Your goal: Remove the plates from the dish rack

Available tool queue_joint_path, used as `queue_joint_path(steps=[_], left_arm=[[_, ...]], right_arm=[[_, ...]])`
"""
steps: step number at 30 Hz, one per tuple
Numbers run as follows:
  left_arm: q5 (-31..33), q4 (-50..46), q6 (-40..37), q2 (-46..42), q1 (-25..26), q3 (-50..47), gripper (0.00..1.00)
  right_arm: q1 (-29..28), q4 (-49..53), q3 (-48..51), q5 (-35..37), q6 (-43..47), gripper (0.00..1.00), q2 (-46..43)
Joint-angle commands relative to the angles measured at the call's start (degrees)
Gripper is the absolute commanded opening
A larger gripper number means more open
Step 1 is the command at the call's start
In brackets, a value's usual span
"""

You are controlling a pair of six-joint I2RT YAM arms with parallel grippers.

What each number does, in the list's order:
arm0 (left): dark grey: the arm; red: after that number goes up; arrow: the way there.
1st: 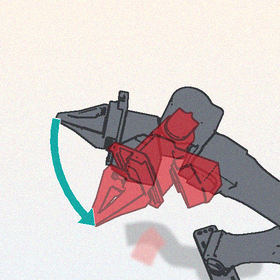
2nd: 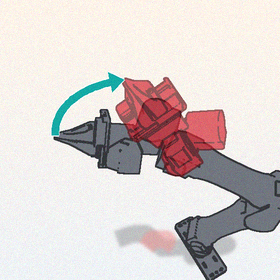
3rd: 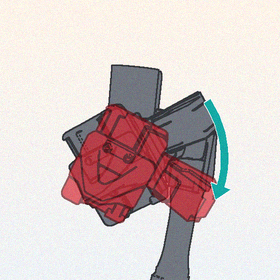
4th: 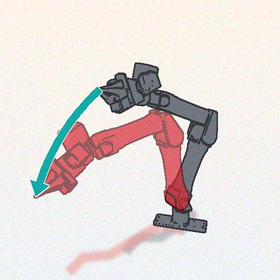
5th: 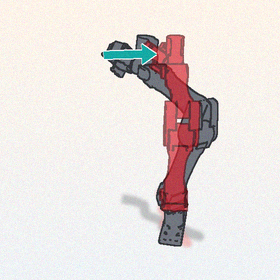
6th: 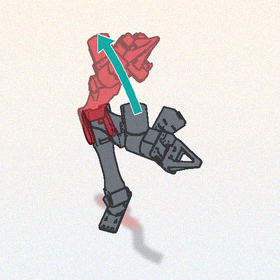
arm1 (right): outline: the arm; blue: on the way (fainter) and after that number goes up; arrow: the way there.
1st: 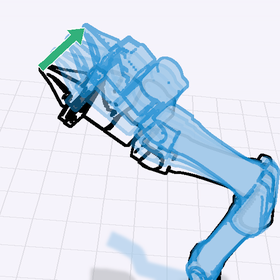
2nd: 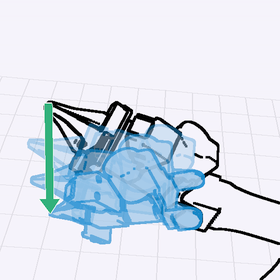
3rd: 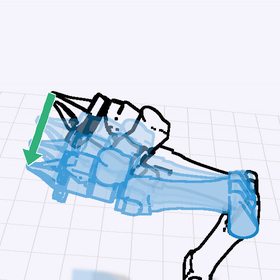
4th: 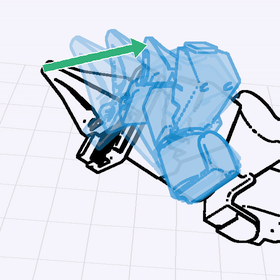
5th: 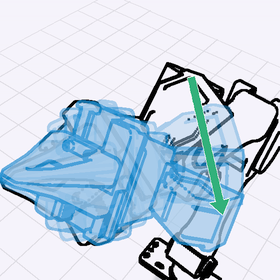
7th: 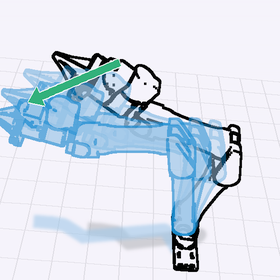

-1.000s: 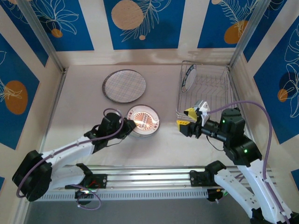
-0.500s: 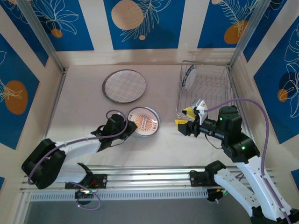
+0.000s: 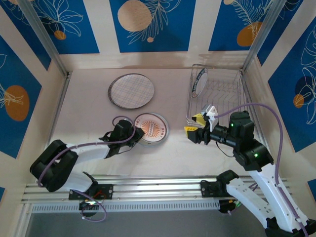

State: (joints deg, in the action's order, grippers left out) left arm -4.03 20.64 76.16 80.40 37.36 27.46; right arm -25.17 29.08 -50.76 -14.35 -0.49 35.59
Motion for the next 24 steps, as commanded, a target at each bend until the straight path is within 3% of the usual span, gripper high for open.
queue_joint_path(steps=[1, 13, 24], left_arm=[[-1.11, 3.53, -0.05, 0.67, -0.84, 1.12, 0.00], [-2.72, 3.41, -0.40, 3.07, -1.59, 1.89, 0.04], [-3.70, -1.96, -1.17, 2.51, -1.85, 3.76, 0.23]], right_arm=[[-0.31, -1.28, -1.27, -0.40, 0.14, 0.65, 0.18], [-0.41, -1.54, -1.20, -0.23, 0.05, 0.65, 0.64], [-0.41, -1.24, -1.38, 0.52, 0.05, 0.65, 1.14]])
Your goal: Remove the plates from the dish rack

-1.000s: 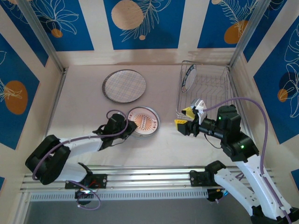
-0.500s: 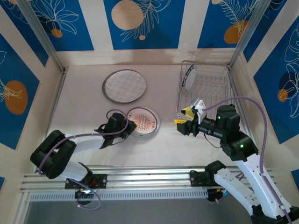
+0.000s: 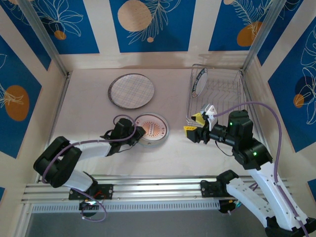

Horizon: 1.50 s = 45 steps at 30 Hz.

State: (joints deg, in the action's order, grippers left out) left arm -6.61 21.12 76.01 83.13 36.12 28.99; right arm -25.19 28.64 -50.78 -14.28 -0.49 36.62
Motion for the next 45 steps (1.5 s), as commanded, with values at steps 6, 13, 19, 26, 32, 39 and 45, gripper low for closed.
queue_joint_path(steps=[6, 13, 19, 26, 32, 39, 45], left_arm=[[-1.30, -10.06, -3.30, -1.34, -0.61, 5.27, 0.37], [-1.37, -18.80, -5.54, -1.79, -0.70, 8.24, 0.51], [-1.56, -27.06, -8.21, -0.26, -0.82, 12.69, 0.53], [-1.36, -34.61, -10.44, 2.48, -0.80, 16.96, 0.53], [-1.22, -38.68, -12.58, 5.01, -0.86, 19.82, 0.53], [0.52, -44.31, -14.34, 5.89, -0.77, 22.54, 0.56], [1.07, -49.34, -16.80, 8.29, -0.62, 26.51, 0.59]], right_arm=[[-0.46, -1.00, -1.42, 0.65, 0.01, 0.66, 0.46], [-0.39, -0.82, -1.60, 1.09, -0.08, 0.66, 0.47], [-0.47, -0.50, -1.69, 1.45, -0.21, 0.66, 0.56], [-0.52, -0.26, -1.74, 1.60, -0.34, 0.66, 0.47], [-0.46, -0.18, -1.87, 1.71, -0.27, 0.66, 0.50], [-0.52, -0.08, -1.86, 1.87, -0.45, 0.66, 0.47], [-0.51, -0.37, -1.72, 2.23, -0.65, 0.66, 0.60]])
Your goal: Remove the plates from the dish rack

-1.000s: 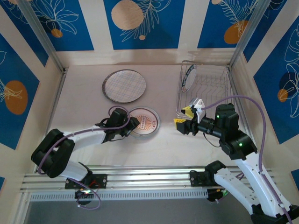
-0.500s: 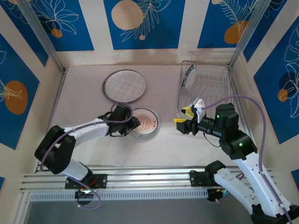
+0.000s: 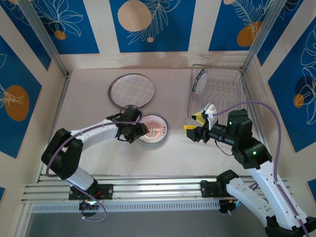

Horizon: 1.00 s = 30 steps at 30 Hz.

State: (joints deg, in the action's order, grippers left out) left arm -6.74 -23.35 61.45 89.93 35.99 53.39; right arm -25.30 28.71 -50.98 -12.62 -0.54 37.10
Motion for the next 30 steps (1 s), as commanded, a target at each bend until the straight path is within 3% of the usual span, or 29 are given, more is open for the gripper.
queue_joint_path(steps=[1, 6, 10, 15, 19, 22, 30], left_arm=[[1.29, -5.19, -2.42, 1.86, -0.50, 2.61, 0.59], [2.31, -7.53, -2.98, 2.26, -0.44, 4.47, 0.60], [6.55, -13.52, -4.19, 0.37, 0.29, 8.40, 0.65], [10.27, -18.67, -5.41, -3.65, 0.97, 12.86, 0.75], [11.44, -19.91, -7.91, -7.38, 1.19, 17.11, 0.78], [10.14, -16.64, -10.97, -11.12, 1.22, 18.57, 0.79], [2.73, -5.49, -20.93, -23.15, 1.26, 18.75, 0.83]], right_arm=[[-0.41, -0.46, -1.58, 0.75, -0.62, 0.66, 0.16], [-0.38, -0.22, -2.72, 6.48, -2.35, 0.68, 0.89], [-0.32, 1.05, -6.99, 20.93, -6.27, 0.65, 5.41], [2.53, 5.32, -17.16, 35.86, -14.62, 0.61, 19.67], [8.06, 8.85, -27.22, 38.70, -22.03, 0.60, 34.19], [11.84, 5.41, -31.20, 38.80, -23.77, 0.61, 41.49], [18.47, 3.78, -43.60, 32.27, -23.45, 0.59, 60.18]])
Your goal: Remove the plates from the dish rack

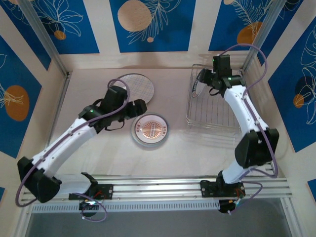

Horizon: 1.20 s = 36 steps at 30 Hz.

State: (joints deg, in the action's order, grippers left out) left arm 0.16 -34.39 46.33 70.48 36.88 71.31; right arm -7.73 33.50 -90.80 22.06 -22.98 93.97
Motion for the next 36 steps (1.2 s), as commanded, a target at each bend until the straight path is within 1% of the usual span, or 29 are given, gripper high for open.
queue_joint_path(steps=[1, 5, 7, 9, 13, 16, 19, 28, 30, 36], left_arm=[[-5.28, 7.01, -7.15, -5.46, 0.31, 0.63, 0.83], [-7.35, 9.50, -11.58, -12.06, 0.31, 0.14, 0.85], [-6.87, 8.52, -13.02, -14.32, 0.30, 0.60, 0.86], [-5.97, 6.64, -14.80, -16.10, 0.30, 1.87, 0.86], [-2.17, 1.96, -17.37, -18.71, 0.29, 4.22, 0.86], [-0.05, 0.95, -18.33, -20.32, 0.29, 4.59, 0.86], [0.28, -0.34, -18.72, -20.82, 0.34, 5.13, 0.86], [0.29, -1.82, -18.73, -21.39, 0.32, 5.33, 0.86], [0.18, -1.82, -18.72, -21.35, 0.29, 5.38, 0.86], [0.10, -1.91, -18.73, -21.17, 0.30, 5.60, 0.86]], right_arm=[[1.29, -1.08, -4.99, -3.28, -0.64, 0.58, 5.22], [2.29, 1.24, -9.93, -3.62, -0.70, 0.54, 11.70], [2.50, 1.77, -11.39, -4.41, -0.80, 0.52, 13.96], [2.39, 1.84, -12.43, -4.95, -0.53, 0.49, 15.79], [2.02, 3.42, -14.28, -4.44, -0.70, 0.44, 19.34], [1.96, 4.02, -14.75, -3.61, -1.25, 0.39, 20.92], [1.85, 4.10, -15.00, -3.13, -1.62, 0.33, 21.97], [1.09, 5.24, -17.02, -1.37, -0.43, 0.24, 24.72], [0.92, 5.83, -17.59, -0.47, -0.16, 0.22, 25.07], [0.32, 8.10, -19.62, 3.87, 1.13, 0.11, 25.66]])
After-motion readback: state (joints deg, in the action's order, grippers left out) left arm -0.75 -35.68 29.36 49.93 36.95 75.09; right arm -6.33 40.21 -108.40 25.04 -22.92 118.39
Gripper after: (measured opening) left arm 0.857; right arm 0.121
